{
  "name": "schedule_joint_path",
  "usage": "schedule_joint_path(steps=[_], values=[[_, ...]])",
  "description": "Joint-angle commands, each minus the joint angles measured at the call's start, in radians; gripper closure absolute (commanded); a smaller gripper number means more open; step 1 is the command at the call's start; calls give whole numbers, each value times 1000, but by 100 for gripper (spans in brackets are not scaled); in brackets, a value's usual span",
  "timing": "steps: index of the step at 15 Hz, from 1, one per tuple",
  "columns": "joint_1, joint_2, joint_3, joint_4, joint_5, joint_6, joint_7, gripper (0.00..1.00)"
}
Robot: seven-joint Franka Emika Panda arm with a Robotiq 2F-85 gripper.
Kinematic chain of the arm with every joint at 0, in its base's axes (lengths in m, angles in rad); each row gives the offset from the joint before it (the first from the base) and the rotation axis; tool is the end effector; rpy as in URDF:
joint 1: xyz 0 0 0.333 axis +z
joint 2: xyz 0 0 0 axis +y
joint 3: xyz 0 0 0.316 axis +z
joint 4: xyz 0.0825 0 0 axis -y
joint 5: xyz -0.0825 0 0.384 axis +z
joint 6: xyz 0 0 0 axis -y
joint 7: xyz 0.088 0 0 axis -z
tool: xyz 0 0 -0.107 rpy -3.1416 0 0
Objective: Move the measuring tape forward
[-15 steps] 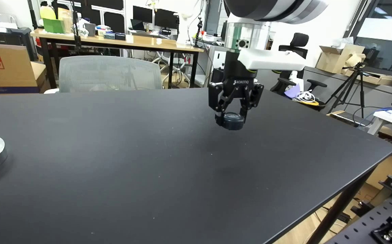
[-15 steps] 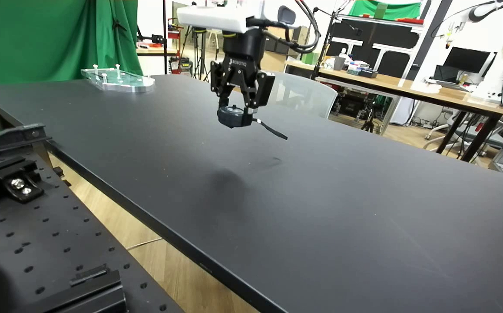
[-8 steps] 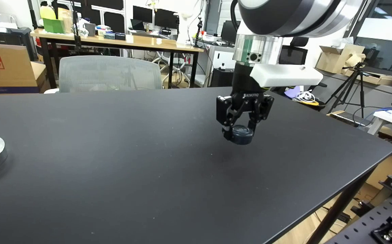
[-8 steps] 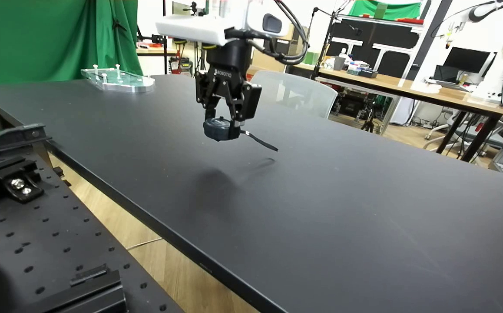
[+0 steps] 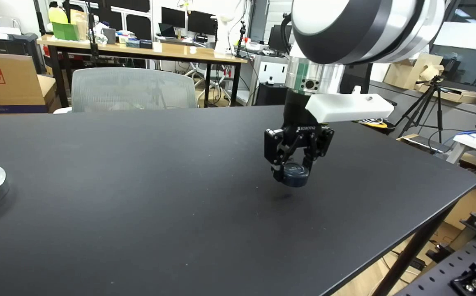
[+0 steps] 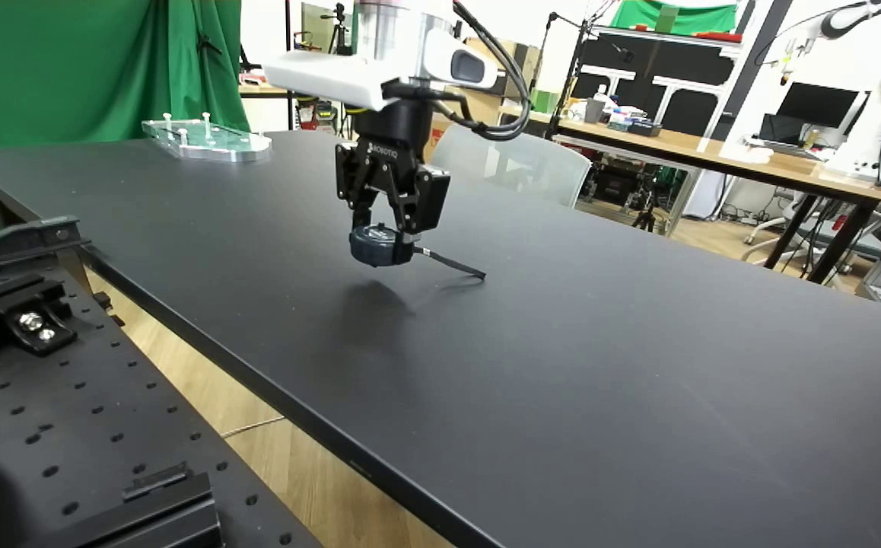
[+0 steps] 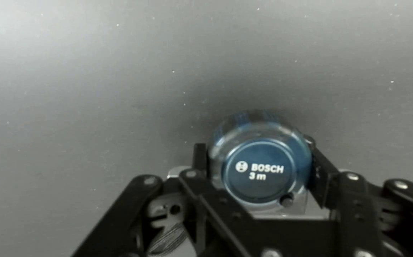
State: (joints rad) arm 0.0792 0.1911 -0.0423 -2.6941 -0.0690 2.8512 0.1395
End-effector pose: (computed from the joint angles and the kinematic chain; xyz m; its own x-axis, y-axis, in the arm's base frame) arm 0.4020 0.0175 0.1671 0.9989 -0.0360 -0.0310 -0.0350 -0.9989 0.0301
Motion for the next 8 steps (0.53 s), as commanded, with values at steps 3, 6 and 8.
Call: schedule_joint_path(steps=[3,6,8], values=[[15,35,-30,-1,-28,42,46,58],[22,48,-39,0,-24,53,42,46],[21,49,-37,-1,-17,49,36,7]])
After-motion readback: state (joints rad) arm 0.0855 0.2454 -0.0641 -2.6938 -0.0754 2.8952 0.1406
